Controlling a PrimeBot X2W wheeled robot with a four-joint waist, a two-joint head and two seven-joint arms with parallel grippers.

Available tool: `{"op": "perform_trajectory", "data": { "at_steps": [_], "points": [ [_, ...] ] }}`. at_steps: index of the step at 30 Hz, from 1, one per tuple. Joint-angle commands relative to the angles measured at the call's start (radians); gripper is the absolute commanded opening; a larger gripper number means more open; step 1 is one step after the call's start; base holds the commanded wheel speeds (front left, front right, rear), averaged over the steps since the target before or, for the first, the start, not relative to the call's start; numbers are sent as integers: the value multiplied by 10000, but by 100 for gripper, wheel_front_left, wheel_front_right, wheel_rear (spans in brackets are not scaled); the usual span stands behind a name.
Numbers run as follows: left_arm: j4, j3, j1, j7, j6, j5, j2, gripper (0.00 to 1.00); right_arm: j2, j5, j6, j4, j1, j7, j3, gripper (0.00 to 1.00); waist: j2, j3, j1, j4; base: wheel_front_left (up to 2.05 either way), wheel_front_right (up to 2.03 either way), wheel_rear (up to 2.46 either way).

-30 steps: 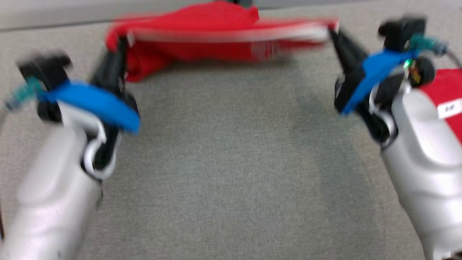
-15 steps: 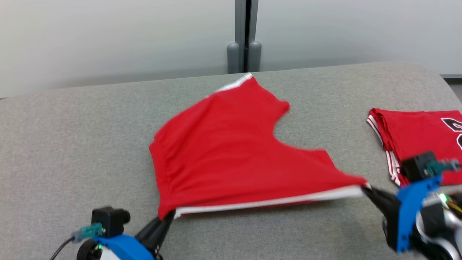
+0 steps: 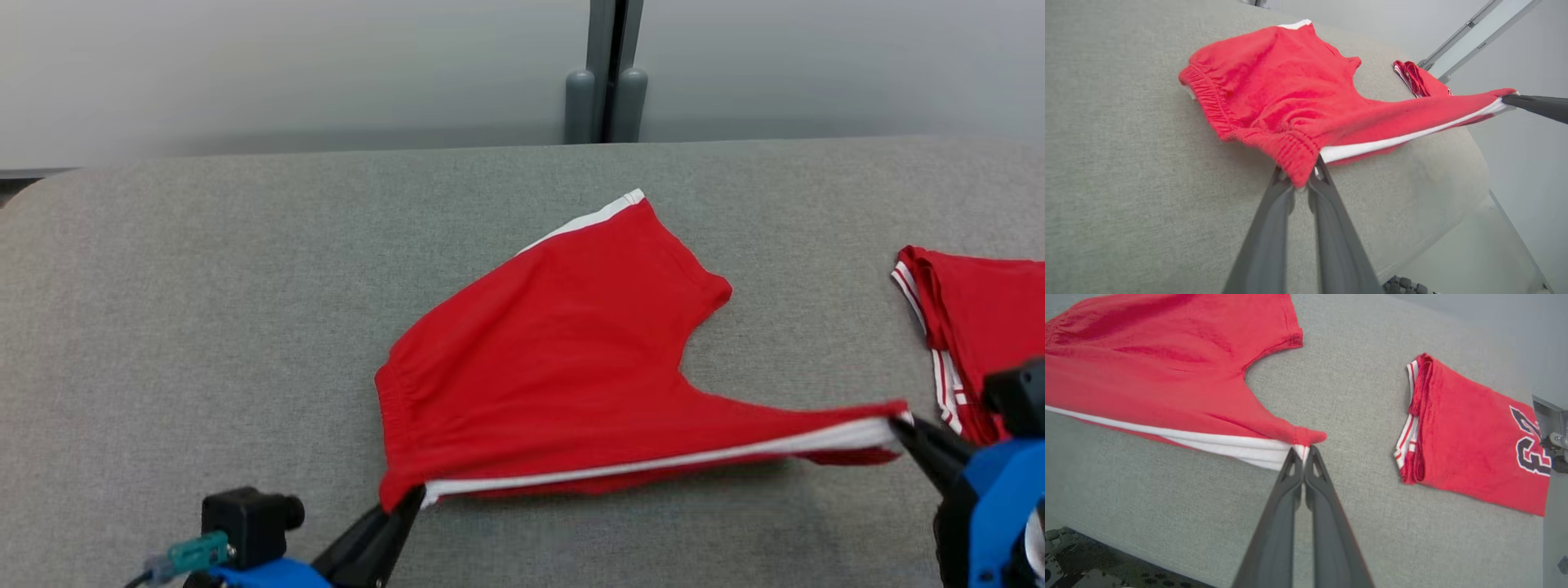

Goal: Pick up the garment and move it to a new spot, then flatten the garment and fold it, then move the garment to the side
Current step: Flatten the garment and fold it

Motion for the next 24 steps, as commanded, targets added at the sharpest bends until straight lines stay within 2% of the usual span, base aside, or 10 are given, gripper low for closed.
{"op": "perform_trajectory", "data": {
  "at_steps": [1, 2, 4, 10, 17, 23, 24],
  "points": [
    [328, 188, -505, -154, 65, -23, -242, 0, -204, 41, -3, 382, -752, -348, 173, 0, -1, 178, 1, 98, 0, 0, 0],
    [328, 188, -505, -154, 65, -23, -242, 0, -204, 41, -3, 382, -752, -348, 173, 0, -1, 178, 1, 98, 0, 0, 0],
    [748, 261, -941, -227, 49, -9, -630, 0, -463, 171, -1, 977, -1706, -909, 505, 0, -1, 407, 1, 205, 0, 0, 0],
    [2628, 429, -2749, -420, -198, -148, -1953, 0, -1236, 422, -3, 3813, -4801, -2688, 1654, 0, -1, 1288, 1, 772, 0, 0, 0],
    [4745, 634, -4490, -739, -370, -207, -3234, 0, -1508, 607, 1, 6761, -7821, -3928, 3068, 0, -1, 2387, 1, 1654, 0, 0, 0],
    [5987, 591, -5356, -1071, -785, -287, -4016, 0, -1495, 705, 1, 8768, -9371, -4540, 3938, 0, -1, 2946, 1, 2204, 0, 0, 0],
    [6155, 558, -5461, -1123, -857, -271, -4115, 5, -1446, 755, 1, 9059, -9535, -4597, 4017, 0, -1, 2999, 1, 2270, 0, 0, 0]
  ]
}}
